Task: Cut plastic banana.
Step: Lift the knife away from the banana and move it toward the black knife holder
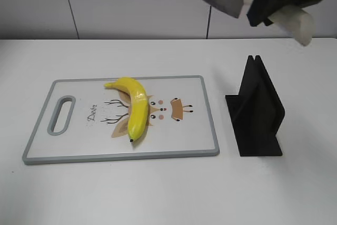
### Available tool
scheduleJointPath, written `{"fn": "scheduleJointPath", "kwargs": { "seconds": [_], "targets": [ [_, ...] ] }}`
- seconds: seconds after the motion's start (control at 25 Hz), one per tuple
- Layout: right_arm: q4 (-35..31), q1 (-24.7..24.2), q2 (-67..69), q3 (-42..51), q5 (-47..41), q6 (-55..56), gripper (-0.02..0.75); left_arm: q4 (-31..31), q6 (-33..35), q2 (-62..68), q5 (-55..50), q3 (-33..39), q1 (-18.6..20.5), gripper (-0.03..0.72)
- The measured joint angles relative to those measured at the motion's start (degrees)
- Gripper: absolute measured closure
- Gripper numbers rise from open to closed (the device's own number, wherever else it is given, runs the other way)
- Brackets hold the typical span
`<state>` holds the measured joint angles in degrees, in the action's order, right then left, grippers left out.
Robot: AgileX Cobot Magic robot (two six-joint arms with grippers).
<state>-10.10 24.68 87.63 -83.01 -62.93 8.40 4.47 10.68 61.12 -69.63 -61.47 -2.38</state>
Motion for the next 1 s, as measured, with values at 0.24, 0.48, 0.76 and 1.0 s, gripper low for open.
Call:
{"fn": "scheduleJointPath", "kwargs": {
  "seconds": [0.24, 0.48, 0.76, 1.0],
  "targets": [
    [6.7, 0.0, -7.06, 12.62, 7.35, 12.07, 0.573, 0.0, -0.04, -16.44, 0.71, 9.74, 0.0, 0.112],
    [6.87, 0.0, -8.17, 20.38, 11.75, 15.11, 0.573, 0.0, -0.04, -32.48, 4.87, 20.76, 0.0, 0.119],
    [8.54, 0.0, -8.17, 24.21, 15.75, 17.1, 0.573, 0.0, -0.16, -47.68, 5.28, 30.87, 0.0, 0.123],
    [10.79, 0.0, -8.23, 24.34, 16.28, 18.27, 0.573, -0.05, -0.16, -57.65, 6.7, 33.44, 0.0, 0.123]
  ]
}}
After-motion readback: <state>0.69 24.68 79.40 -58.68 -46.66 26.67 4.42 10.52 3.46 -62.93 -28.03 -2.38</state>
